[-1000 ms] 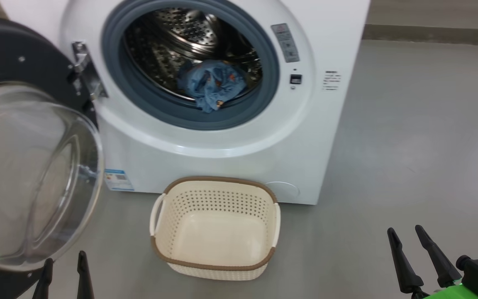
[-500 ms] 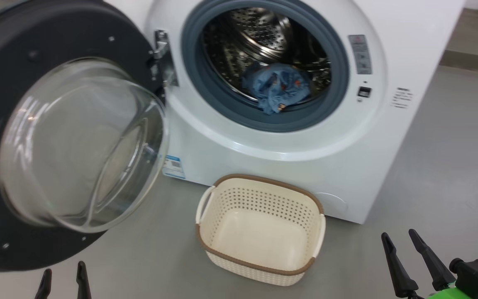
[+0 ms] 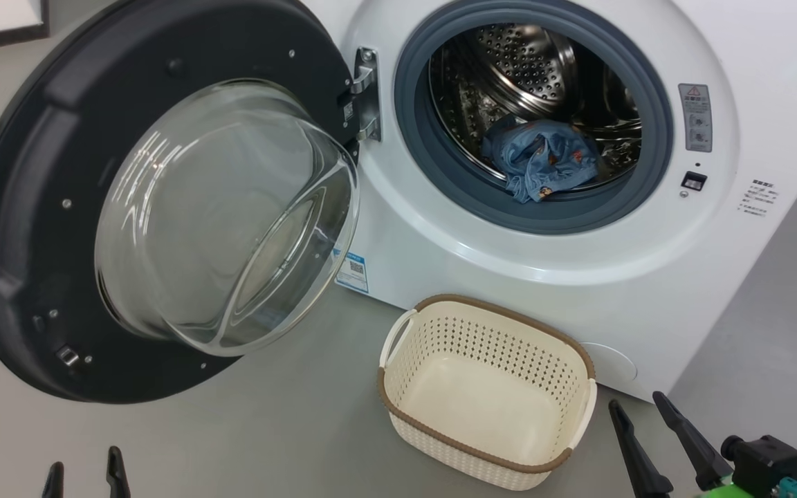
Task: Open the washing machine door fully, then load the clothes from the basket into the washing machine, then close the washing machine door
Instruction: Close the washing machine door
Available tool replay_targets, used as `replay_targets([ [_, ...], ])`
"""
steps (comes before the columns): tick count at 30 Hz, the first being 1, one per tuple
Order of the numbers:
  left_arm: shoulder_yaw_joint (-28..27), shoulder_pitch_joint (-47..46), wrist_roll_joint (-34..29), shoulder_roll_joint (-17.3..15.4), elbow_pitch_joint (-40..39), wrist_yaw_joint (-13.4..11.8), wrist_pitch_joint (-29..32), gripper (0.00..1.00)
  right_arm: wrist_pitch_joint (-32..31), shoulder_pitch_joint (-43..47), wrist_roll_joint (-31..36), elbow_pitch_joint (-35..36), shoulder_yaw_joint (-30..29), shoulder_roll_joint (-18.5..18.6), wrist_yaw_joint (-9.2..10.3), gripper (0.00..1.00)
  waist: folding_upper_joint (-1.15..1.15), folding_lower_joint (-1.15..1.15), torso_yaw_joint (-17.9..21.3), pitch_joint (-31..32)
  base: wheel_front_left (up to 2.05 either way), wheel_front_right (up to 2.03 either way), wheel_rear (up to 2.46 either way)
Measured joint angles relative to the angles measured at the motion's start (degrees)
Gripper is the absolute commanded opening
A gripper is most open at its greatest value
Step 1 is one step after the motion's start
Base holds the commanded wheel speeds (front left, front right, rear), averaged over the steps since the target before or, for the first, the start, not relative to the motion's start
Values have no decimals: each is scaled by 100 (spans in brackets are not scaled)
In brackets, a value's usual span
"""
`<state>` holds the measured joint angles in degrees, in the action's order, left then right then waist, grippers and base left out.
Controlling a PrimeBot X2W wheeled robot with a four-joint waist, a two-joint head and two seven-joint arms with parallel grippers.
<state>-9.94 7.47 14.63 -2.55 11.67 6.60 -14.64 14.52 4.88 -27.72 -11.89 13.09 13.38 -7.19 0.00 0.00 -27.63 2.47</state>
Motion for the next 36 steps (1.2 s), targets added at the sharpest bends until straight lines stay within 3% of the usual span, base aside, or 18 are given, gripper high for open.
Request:
replay_targets([
  [15,-20,109,147,1,-241,-170,0,100,0,-327,-54,-108,215,123,-3,100,0,0,-117,-148,0,0,0],
  [16,-30,108,147,2,-267,-170,0,44,1,-327,-54,-109,216,123,-3,100,0,0,-117,-147,0,0,0],
  [18,-115,106,165,7,-356,-167,0,0,0,-326,-54,-110,202,122,-3,100,0,0,-115,-146,0,0,0],
  [24,-723,-177,467,-29,-808,-45,0,0,0,-305,-54,-102,104,108,-3,100,0,0,-114,-149,0,0,0],
  [28,-1085,-730,1057,-293,-869,22,0,0,0,-293,-53,-71,-5,71,-3,100,0,0,-112,-182,0,0,0],
  [36,-1213,-2131,3623,-1424,-212,51,546,0,0,-162,-35,9,-119,-16,-3,100,0,0,-108,-315,0,0,0],
])
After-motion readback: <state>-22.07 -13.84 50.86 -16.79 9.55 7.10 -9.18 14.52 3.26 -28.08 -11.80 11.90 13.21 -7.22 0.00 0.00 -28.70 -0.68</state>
